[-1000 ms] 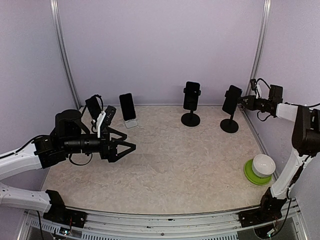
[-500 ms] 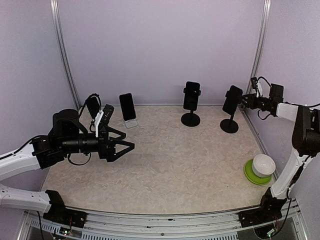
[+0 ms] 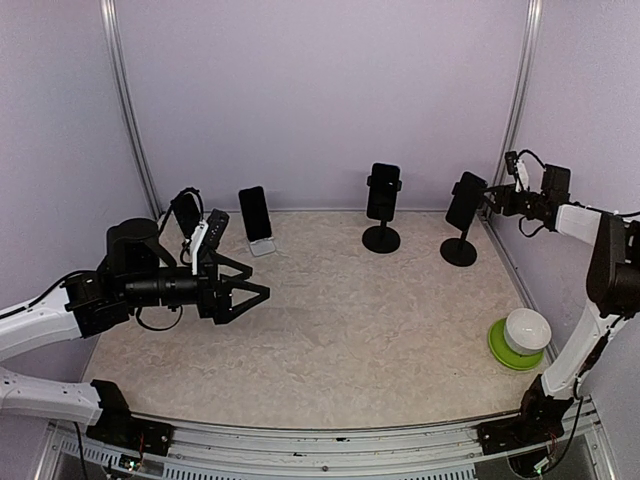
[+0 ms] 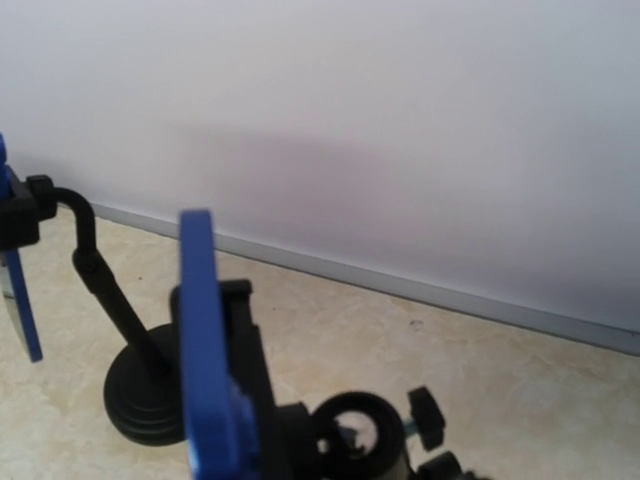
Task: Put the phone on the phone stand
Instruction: Move the phone stand with the phone to the corner of the board, then reset both arms
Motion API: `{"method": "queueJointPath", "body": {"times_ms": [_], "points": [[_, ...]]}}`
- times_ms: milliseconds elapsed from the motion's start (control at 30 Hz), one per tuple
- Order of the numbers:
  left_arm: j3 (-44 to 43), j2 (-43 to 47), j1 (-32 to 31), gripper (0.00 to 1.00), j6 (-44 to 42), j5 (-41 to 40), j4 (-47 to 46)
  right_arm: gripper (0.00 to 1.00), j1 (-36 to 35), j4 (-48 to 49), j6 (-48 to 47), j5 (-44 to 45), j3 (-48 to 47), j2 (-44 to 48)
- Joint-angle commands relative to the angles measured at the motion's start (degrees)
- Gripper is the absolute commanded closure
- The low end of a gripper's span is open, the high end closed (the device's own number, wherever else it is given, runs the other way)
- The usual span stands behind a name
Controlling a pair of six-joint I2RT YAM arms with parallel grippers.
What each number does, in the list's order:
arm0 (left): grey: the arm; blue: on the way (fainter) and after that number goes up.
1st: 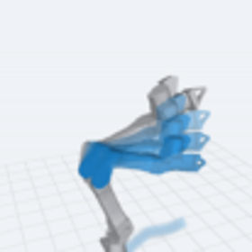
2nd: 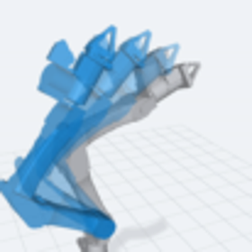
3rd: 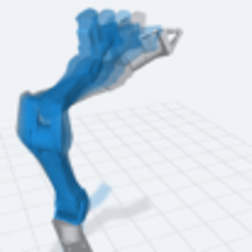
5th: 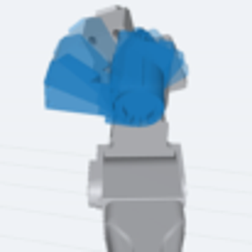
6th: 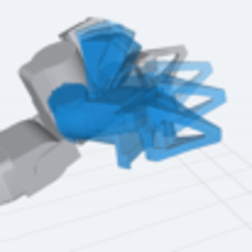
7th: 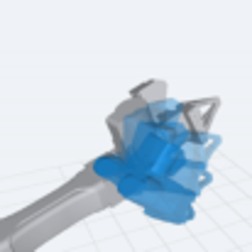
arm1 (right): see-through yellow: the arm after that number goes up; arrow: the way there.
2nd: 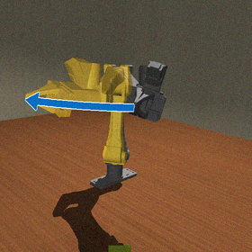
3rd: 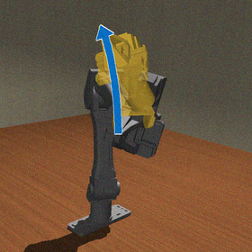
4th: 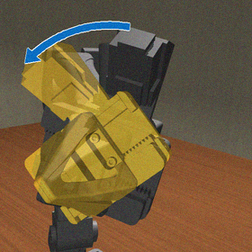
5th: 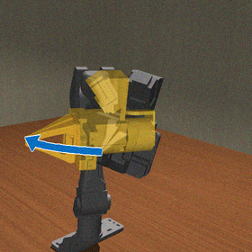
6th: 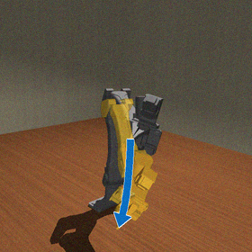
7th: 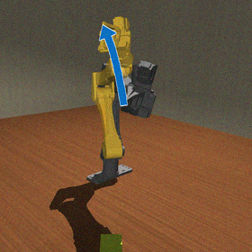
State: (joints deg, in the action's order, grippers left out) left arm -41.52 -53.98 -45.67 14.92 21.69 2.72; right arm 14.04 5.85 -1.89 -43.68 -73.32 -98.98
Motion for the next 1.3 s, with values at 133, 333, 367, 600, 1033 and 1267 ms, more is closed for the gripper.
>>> {"method": "queueJointPath", "body": {"times_ms": [133,333,367,600,1033,1267], "points": [[-2.1,-0.9,0.5,0.01,-0.3,1.1,-1.2,0.39,-0.9,-3.2,-0.6,3.9,2.1,3.0],[-2.4,-1.6,0.5,0.01,-0.4,1.3,-1.5,0.39,-1.4,-3.9,-0.8,5.3,2.7,2.6],[-2.4,-1.6,0.5,0.01,-0.5,1.3,-1.4,0.39,-1.5,-4.0,-0.9,5.6,2.7,2.6],[-2.5,-1.7,0.5,0.01,-0.8,1.2,-1.5,0.39,-1.9,-5.8,-2.4,9.8,2.5,3.4],[-3.7,-1.6,0.6,0.01,-1.8,0.9,-0.1,0.39,-2.3,-8.7,-4.7,15.6,2.0,4.4],[-4.4,-1.8,0.8,0.01,-2.0,1.1,0.3,0.39,-2.5,-9.4,-5.0,17.1,1.9,4.9]]}}
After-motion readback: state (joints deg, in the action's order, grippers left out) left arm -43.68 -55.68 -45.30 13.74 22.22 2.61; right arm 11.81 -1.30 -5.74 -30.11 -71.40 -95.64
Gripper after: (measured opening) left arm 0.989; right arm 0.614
